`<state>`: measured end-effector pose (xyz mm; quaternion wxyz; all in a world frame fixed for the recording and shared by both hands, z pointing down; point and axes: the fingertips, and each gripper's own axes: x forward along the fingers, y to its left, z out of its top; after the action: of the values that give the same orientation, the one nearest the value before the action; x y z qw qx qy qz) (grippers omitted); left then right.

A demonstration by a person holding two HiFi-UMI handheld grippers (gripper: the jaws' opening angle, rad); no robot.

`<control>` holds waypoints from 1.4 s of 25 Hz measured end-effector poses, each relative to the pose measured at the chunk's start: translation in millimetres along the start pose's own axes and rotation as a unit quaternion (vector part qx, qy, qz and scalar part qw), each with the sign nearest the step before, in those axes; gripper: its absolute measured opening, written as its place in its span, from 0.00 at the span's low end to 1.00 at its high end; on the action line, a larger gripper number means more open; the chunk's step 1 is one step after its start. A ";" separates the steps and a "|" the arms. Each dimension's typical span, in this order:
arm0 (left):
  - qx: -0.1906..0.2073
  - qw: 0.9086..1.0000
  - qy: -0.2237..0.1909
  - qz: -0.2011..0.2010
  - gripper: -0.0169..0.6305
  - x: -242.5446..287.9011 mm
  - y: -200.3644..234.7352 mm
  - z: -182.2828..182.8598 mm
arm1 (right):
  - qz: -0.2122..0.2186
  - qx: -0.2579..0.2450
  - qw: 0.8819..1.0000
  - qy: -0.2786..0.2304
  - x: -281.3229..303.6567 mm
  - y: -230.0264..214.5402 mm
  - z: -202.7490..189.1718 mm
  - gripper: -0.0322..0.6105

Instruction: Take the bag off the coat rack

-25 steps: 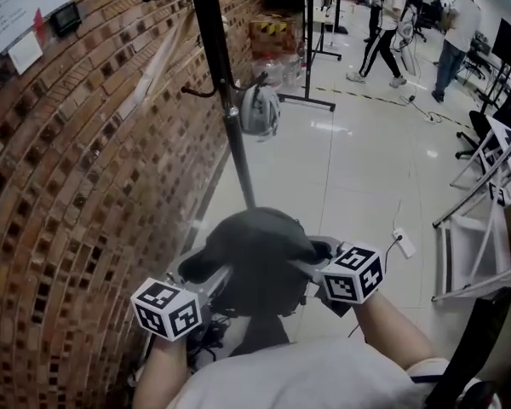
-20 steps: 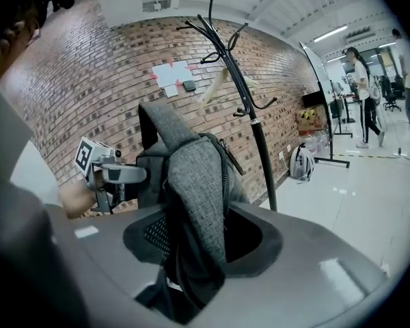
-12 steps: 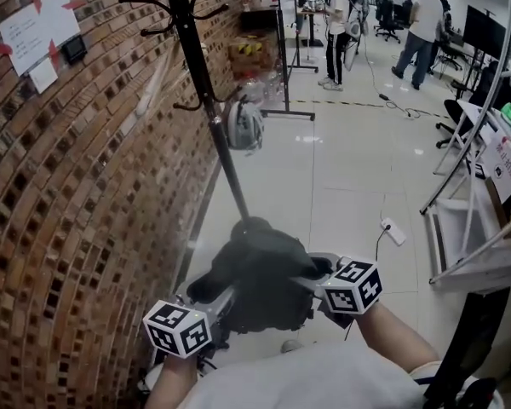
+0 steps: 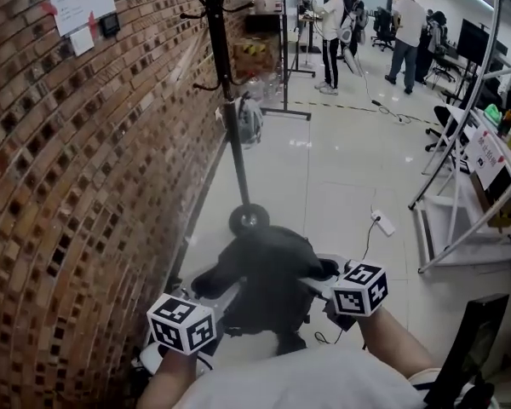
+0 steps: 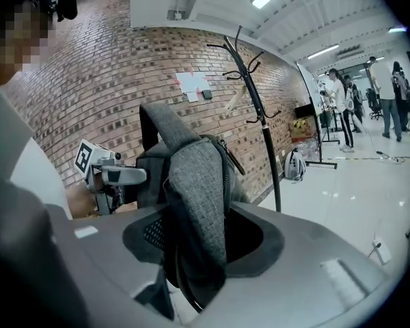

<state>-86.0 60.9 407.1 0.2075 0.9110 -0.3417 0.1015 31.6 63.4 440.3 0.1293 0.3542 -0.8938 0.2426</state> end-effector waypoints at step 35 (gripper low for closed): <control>-0.006 1.000 -0.001 0.016 0.39 -91.0 -13.3 -29.5 | 0.018 -0.006 1.000 0.005 1.3 90.7 -28.5 0.33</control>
<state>-146.3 135.9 399.7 0.2109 0.9041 -0.3575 0.1016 -30.8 134.9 433.9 0.1319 0.3358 -0.9009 0.2414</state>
